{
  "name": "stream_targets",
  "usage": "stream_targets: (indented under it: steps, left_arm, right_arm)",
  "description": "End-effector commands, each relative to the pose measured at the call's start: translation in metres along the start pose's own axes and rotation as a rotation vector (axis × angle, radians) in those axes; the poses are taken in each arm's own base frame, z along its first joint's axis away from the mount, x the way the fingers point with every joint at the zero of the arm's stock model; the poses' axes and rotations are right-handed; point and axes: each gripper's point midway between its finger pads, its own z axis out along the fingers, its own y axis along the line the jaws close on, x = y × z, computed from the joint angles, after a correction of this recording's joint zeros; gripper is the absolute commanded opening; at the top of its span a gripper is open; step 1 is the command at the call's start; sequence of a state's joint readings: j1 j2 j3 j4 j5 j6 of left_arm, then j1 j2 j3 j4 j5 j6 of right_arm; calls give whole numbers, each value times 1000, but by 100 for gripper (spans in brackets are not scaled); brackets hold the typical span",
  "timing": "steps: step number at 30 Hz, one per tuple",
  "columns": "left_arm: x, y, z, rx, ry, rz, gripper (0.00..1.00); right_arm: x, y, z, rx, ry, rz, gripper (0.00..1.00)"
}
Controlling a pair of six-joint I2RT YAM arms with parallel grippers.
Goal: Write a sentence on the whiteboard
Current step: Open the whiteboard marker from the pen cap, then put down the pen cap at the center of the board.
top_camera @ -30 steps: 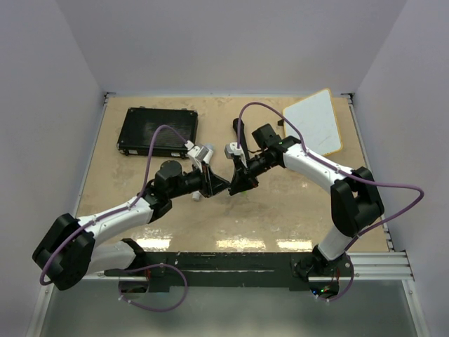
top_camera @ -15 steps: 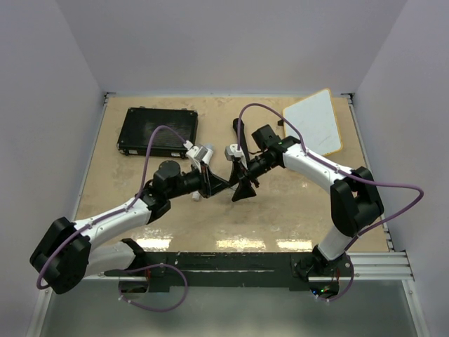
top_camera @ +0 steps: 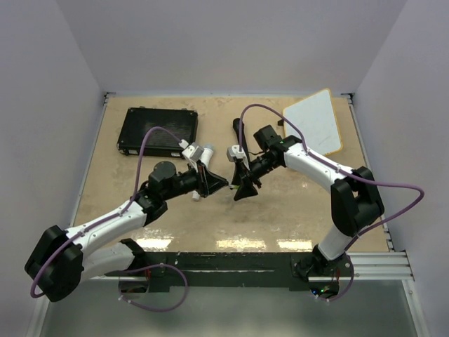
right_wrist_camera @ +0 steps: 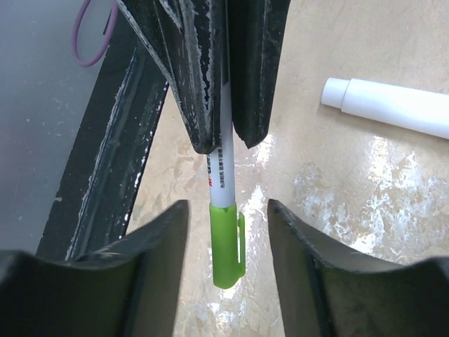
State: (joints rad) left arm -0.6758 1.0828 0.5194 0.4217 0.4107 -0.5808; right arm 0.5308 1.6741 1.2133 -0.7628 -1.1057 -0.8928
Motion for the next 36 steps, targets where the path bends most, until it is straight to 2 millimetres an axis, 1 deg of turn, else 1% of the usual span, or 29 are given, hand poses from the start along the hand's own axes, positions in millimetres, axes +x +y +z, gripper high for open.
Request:
stream_targets:
  steps: [1, 2, 3, 4, 5, 7, 8, 9, 10, 11, 12, 13, 14, 15, 17, 18, 19, 20, 21, 22, 23, 24, 25, 26, 28, 32, 33, 36]
  left_arm:
    - [-15, -7, -3, 11, -48, 55, 0]
    - [-15, -7, -3, 11, -48, 57, 0]
    - [-17, -7, -3, 8, -53, 56, 0]
    - [-17, -6, -3, 8, -53, 64, 0]
    - [-18, -7, -4, 5, -54, 70, 0]
    - [-28, -8, -11, 11, -74, 114, 0]
    - [-40, -2, -18, 4, -96, 131, 0]
    - [-51, -2, -30, 2, -120, 149, 0]
    - [-63, 2, -39, -5, -145, 172, 0]
    - [-84, 11, -54, -25, -182, 197, 0]
    - [-92, 12, -65, -47, -188, 237, 0]
    - [-101, 14, -73, -70, -194, 263, 0]
    - [-122, 11, -82, -92, -223, 309, 0]
    - [-121, 15, -86, -124, -191, 338, 0]
    - [-132, 13, -91, -149, -189, 379, 0]
    - [-132, 15, -92, -158, -180, 385, 0]
    - [-131, 17, -92, -167, -182, 385, 0]
    - [-125, 22, -92, -182, -177, 371, 0]
    - [-126, 22, -94, -184, -198, 374, 0]
    - [-123, 25, -94, -194, -205, 369, 0]
    - [-114, 33, -95, -216, -206, 356, 0]
    - [-116, 30, -98, -216, -232, 366, 0]
    - [-113, 33, -100, -225, -238, 364, 0]
    - [-104, 39, -101, -243, -233, 355, 0]
    - [-101, 39, -105, -250, -247, 367, 0]
    - [-106, 36, -110, -265, -268, 392, 0]
    - [-106, 36, -110, -265, -266, 393, 0]
    - [-105, 32, -109, -245, -256, 394, 0]
  right_arm:
    - [-14, -2, -7, 15, -5, -46, 41]
    - [-14, -2, -7, 15, -6, -44, 28]
    - [-13, -2, -6, 13, -3, -40, 9]
    - [-12, -2, -6, 13, 1, -36, 0]
    - [-11, -1, -6, 7, 4, -46, 0]
    - [-9, 0, -10, 5, 7, -39, 0]
    - [-9, 0, -12, 1, -2, -60, 0]
    - [-8, -3, -19, 14, -8, -56, 0]
    - [-6, -2, -23, 13, -11, -43, 0]
    - [-2, -4, -27, 18, -11, -60, 0]
    - [0, -8, -34, 33, -14, -55, 0]
    - [3, -10, -37, 40, -10, -42, 0]
    - [7, -12, -41, 50, -10, -38, 0]
    - [11, -17, -47, 72, -10, -21, 0]
    - [15, -33, -56, 160, 10, 33, 0]
    - [28, -40, -57, 213, 30, 90, 0]
    - [23, -63, -62, 328, 13, 125, 0]
    - [38, -83, -73, 470, 76, 157, 0]
    - [42, -96, -80, 569, 69, 150, 0]
    - [49, -101, -84, 630, 82, 201, 0]
    - [60, -109, -94, 709, 129, 226, 0]
    - [65, -111, -96, 734, 144, 239, 4]
    - [70, -112, -98, 755, 156, 259, 6]
    - [77, -115, -104, 792, 183, 268, 7]
    - [85, -117, -107, 821, 211, 280, 11]
    - [100, -123, -114, 874, 274, 309, 19]
    - [101, -125, -116, 882, 282, 310, 22]
    - [113, -127, -116, 891, 315, 330, 27]
